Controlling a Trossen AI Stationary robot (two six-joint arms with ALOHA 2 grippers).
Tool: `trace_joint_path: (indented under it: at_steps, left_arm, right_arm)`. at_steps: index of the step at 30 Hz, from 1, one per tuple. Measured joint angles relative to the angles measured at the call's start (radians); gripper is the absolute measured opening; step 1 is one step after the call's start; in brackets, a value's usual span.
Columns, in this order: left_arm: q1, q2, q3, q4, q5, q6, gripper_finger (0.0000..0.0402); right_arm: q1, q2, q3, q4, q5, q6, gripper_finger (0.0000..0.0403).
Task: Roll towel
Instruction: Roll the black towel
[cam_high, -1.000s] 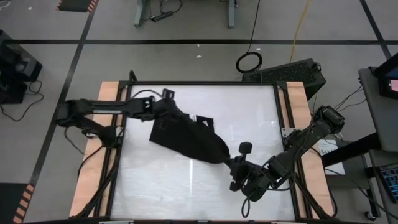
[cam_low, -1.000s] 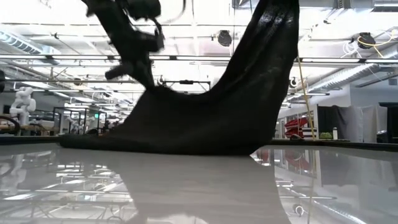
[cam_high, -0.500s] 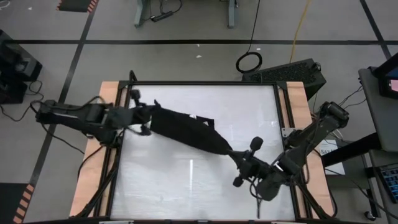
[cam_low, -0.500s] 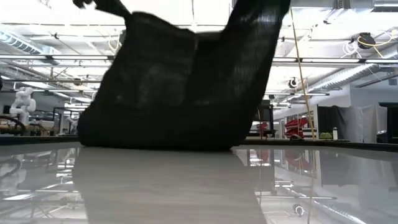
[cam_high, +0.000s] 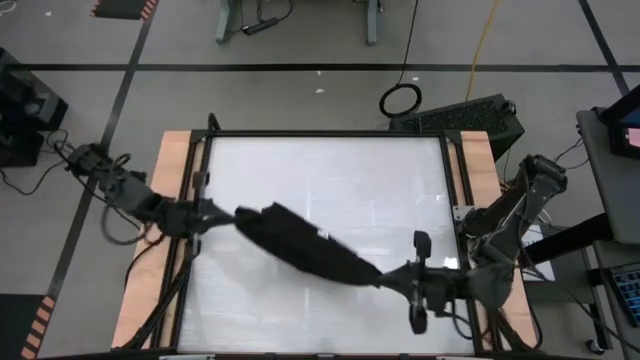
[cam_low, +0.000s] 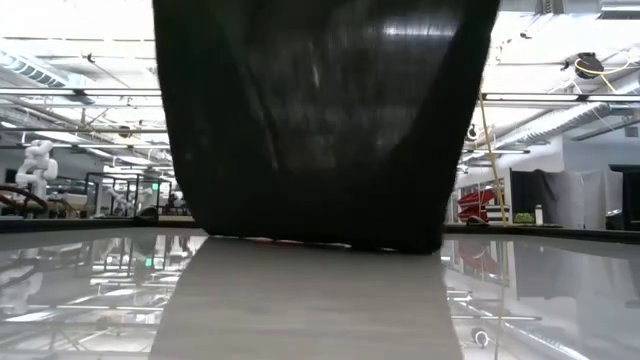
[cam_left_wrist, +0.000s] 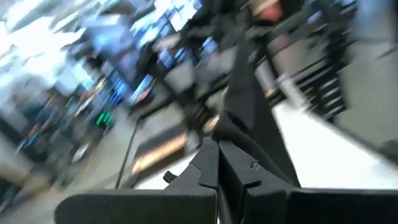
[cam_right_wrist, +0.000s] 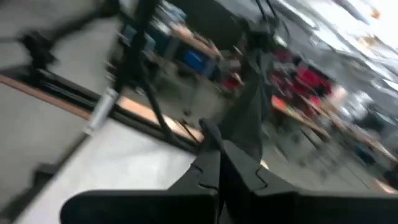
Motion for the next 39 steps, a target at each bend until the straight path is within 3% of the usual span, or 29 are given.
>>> trace_joint_path:
  at_steps: [5, 8, 14, 17, 20, 23, 26, 33, 39]
  left_arm:
    - [-0.103, 0.005, 0.000, 0.123, 0.094, 0.082, 0.0000]
    - [-0.152, 0.005, 0.000, 0.186, 0.132, 0.133, 0.0000]
    - [-0.221, 0.005, 0.000, 0.304, 0.165, 0.298, 0.0000]
    - [-0.228, 0.005, 0.001, 0.320, 0.064, 0.368, 0.0000]
    - [-0.225, 0.010, 0.001, 0.317, -0.151, 0.378, 0.0000]
    - [-0.199, 0.030, 0.002, 0.236, -0.393, 0.368, 0.0000]
    - [-0.144, 0.064, 0.002, 0.080, -0.514, 0.266, 0.0000]
    - [0.051, 0.215, 0.001, -0.311, -0.541, -0.053, 0.0000]
    - [0.226, 0.377, -0.002, -0.441, -0.543, -0.161, 0.0000]
  right_arm:
    - [0.034, -0.031, 0.000, 0.066, -0.189, -0.153, 0.0000]
    - [0.055, -0.057, 0.000, 0.083, -0.239, -0.216, 0.0000]
    - [0.085, -0.097, 0.000, 0.126, -0.237, -0.361, 0.0000]
    - [0.086, -0.116, 0.000, 0.155, -0.204, -0.422, 0.0000]
    - [0.066, -0.123, 0.000, 0.162, -0.050, -0.414, 0.0000]
    - [0.020, -0.124, 0.000, 0.075, 0.112, -0.325, 0.0000]
    - [-0.044, -0.124, 0.000, -0.120, 0.180, -0.129, 0.0000]
    - [-0.222, -0.087, 0.000, -0.602, 0.179, 0.436, 0.0000]
    - [-0.358, -0.004, 0.000, -0.781, 0.087, 0.661, 0.0000]
